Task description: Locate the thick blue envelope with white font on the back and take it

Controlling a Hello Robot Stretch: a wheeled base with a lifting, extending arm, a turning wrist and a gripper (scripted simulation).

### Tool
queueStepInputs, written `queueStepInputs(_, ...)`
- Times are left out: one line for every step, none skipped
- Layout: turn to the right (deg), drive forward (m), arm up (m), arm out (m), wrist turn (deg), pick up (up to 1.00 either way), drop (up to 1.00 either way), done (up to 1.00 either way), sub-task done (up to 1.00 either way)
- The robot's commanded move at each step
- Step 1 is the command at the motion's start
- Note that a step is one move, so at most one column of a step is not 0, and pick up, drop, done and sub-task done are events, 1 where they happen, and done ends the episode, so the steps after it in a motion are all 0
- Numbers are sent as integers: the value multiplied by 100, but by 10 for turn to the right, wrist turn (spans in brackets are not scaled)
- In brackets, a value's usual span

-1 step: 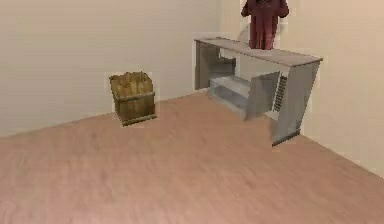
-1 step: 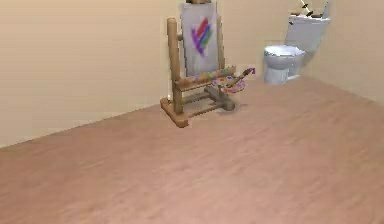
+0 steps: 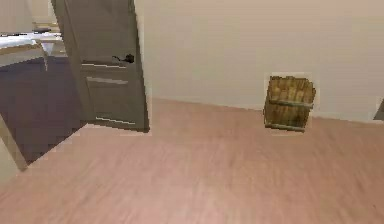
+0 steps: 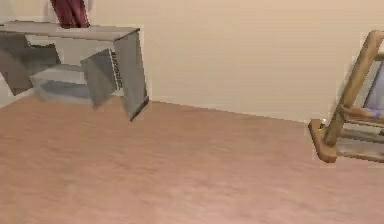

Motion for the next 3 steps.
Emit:
queueStepInputs(-300, 0, 0, 0, 0, 0, 0, 0, 0)
queueStepInputs(0, 100, 0, 0, 0, 0, 0, 0, 0)
queueStepInputs(-30, 0, 0, 0, 0, 0, 0, 0, 0)
